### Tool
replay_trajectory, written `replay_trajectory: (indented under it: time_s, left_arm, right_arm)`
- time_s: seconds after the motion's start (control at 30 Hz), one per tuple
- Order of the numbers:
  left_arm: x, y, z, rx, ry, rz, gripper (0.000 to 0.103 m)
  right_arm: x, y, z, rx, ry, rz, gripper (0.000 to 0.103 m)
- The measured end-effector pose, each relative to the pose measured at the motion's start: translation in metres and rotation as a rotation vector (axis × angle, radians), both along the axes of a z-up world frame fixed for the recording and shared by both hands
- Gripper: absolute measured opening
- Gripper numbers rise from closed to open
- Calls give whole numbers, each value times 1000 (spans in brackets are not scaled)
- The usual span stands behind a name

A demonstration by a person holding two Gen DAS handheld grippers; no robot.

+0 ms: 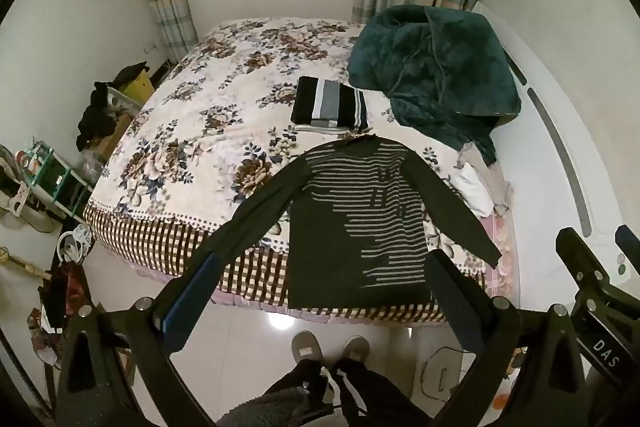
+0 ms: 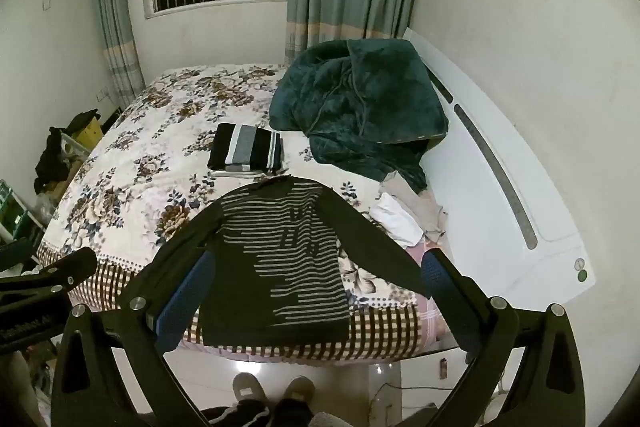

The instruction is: Fold small clothes

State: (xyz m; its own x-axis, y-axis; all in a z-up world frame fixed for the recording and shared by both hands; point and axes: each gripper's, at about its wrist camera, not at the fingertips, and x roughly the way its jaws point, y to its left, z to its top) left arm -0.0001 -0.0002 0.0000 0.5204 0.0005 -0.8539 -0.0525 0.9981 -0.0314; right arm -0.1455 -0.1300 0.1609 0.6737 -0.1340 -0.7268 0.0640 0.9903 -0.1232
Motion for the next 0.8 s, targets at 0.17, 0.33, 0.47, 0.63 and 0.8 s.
replay_trajectory:
  time_s: [0.17,0.33,0.47,0.63,0.8]
  left_arm:
    - [1,-1,-1,5,5,-1,103]
    - [5,-6,5,1,2,-6,103]
    - [4,-6,5,-1,-6,1,103]
    - [6,-12,11,-2,-7,1,103]
    - [6,-11,12,-4,-10,0,103]
  right_arm:
    - [0,0,0,4,6,0,103]
    - [1,0,0,1,5,3,103]
    - [0,0,0,1,0,0,103]
    - [6,-7,0,1,0,0,103]
    - [7,-9,0,1,1,2,103]
